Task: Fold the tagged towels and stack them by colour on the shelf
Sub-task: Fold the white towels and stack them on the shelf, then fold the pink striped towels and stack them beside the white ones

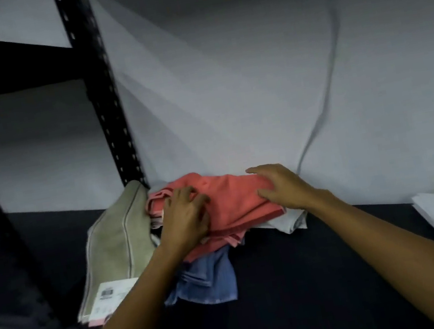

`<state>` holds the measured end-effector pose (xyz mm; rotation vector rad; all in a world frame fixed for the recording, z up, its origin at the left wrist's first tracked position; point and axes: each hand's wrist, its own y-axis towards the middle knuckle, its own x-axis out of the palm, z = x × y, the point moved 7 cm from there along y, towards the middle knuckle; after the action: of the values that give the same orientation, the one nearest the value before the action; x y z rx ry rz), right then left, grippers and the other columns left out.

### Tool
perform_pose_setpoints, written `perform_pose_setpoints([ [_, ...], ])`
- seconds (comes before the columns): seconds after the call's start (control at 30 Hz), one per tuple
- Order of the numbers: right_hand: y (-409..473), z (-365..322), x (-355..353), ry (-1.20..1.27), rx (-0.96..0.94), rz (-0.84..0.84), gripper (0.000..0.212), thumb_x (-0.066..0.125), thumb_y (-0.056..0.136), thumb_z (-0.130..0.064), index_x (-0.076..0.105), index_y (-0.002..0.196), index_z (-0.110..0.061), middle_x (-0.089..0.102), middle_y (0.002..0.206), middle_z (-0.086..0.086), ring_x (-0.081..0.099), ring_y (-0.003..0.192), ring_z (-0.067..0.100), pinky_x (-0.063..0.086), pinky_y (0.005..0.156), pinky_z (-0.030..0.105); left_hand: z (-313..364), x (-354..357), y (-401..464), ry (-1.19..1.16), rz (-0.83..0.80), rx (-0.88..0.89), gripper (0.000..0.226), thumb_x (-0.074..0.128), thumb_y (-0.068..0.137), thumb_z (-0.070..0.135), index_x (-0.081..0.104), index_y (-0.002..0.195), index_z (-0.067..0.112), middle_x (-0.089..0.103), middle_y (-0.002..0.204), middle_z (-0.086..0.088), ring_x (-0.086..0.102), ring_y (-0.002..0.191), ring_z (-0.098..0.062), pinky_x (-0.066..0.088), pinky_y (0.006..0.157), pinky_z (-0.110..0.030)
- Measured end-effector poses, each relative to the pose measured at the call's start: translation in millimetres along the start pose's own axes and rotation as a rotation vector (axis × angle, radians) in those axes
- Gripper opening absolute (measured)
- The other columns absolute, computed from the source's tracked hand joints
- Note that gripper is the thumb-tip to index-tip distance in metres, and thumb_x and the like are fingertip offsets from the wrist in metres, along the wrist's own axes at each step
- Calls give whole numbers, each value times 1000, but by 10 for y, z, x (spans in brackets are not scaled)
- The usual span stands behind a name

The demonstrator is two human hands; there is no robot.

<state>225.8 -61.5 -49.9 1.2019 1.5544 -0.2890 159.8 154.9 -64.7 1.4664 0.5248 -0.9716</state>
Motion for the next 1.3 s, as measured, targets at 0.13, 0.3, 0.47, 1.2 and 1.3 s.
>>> perform_pose_setpoints([
  [0.13,147,-15,185,-97,32,-54,47,61,88,-19,57,135,-24,63,129,4,59,115,24,47,99,41,-216,-31,-114,-176,-27,-58,49,62,78,36,62,122,12,64,99,-14,58,93,-35,47,81,-39],
  [0.3,16,-77,-109,98,49,100,25,56,88,-2,71,104,-14,70,102,1,62,94,17,49,83,29,-81,-192,-14,-331,144,-65,35,68,85,13,66,119,13,72,93,-5,64,83,-24,43,71,-28],
  [0.47,-394,129,-610,211,112,206,24,63,85,1,70,90,-21,69,89,-9,60,84,4,45,77,20,200,-142,145,-718,128,-120,24,73,85,17,71,109,16,70,95,6,64,84,-6,51,73,-20],
  [1.2,-1910,325,6,-299,129,-320,52,59,90,-50,49,137,-29,50,141,-10,43,130,13,35,108,35,1366,506,-432,-439,-55,404,29,62,83,45,67,79,17,55,76,6,49,75,-14,44,65,-31],
  [1.3,-1704,332,-161,-195,132,-305,23,60,91,-31,67,110,-23,69,107,-8,62,98,14,48,87,34,1340,569,-545,-352,-114,464,53,59,75,62,74,97,16,65,91,1,58,85,-21,51,72,-36],
])
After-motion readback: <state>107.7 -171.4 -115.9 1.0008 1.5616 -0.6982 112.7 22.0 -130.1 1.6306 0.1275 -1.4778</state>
